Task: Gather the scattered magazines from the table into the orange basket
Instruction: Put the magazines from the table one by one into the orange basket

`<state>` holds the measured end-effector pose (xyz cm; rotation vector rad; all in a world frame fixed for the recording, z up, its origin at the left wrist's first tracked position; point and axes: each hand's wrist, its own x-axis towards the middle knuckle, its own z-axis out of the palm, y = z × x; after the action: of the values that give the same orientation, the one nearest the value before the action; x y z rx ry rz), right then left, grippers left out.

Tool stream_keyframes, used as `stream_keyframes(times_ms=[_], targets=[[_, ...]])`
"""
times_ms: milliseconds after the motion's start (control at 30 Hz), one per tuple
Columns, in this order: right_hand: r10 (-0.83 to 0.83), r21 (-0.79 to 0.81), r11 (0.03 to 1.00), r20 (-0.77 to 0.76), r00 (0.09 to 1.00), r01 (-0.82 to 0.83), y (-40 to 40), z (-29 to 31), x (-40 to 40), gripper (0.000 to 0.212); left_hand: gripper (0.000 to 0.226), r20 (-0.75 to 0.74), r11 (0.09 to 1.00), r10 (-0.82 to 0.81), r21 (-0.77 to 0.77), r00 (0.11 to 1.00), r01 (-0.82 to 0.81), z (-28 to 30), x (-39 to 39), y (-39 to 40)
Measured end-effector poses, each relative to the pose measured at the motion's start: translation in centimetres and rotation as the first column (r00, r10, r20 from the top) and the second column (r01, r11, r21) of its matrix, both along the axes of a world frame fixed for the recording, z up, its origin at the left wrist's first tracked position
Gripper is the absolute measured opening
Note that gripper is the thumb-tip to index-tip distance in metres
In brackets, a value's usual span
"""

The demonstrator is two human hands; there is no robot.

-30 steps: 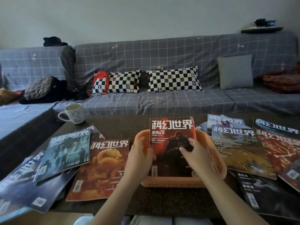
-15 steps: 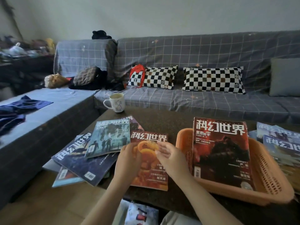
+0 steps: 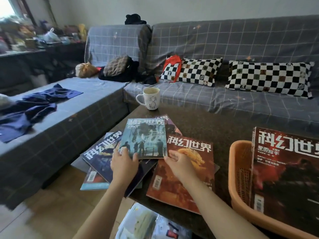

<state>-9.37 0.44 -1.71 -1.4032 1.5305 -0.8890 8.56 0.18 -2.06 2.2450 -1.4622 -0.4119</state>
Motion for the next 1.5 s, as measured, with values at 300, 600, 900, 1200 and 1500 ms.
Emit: stream_keyframes(times_ms=[300, 600, 900, 1200, 1500], targets=[[-0.170, -0.218, 0.972, -0.414, 0.894, 0.084, -0.4, 1.0, -0.2, 0.029, 0.048, -0.024, 0.997, 0.067, -0.045, 0.997, -0.068, 0.9, 2.1, -0.2], [-0.048, 0.206, 0.972, -0.297, 0.954, 0.114, 1.2, 1.0, -1.5, 0.032, 0.017, -0.538, 0.993, -0.010, 0.091, 0.843, 0.070, 2.1, 2.7, 3.5], [-0.137, 0.265, 0.964, 0.365, 0.921, 0.038, 4.6, 3.5, -2.8, 0.026, 0.014, -0.793, 0.983, -0.128, -0.182, 0.595, -0.031, 3.8, 1.0, 7.8], [-0.120, 0.013, 0.990, 0.572, 0.811, 0.138, 10.3, 8.3, -9.8, 0.030, 0.019, -0.836, 0.940, -0.333, -0.330, 0.437, 0.085, 8.3, -5.2, 9.7], [-0.275, -0.003, 0.946, 0.519, 0.810, 0.324, 15.0, 8.4, -20.8, 0.036, 0.016, -0.786, 0.889, -0.452, -0.355, 0.423, 0.289, 8.5, -16.3, 10.7]])
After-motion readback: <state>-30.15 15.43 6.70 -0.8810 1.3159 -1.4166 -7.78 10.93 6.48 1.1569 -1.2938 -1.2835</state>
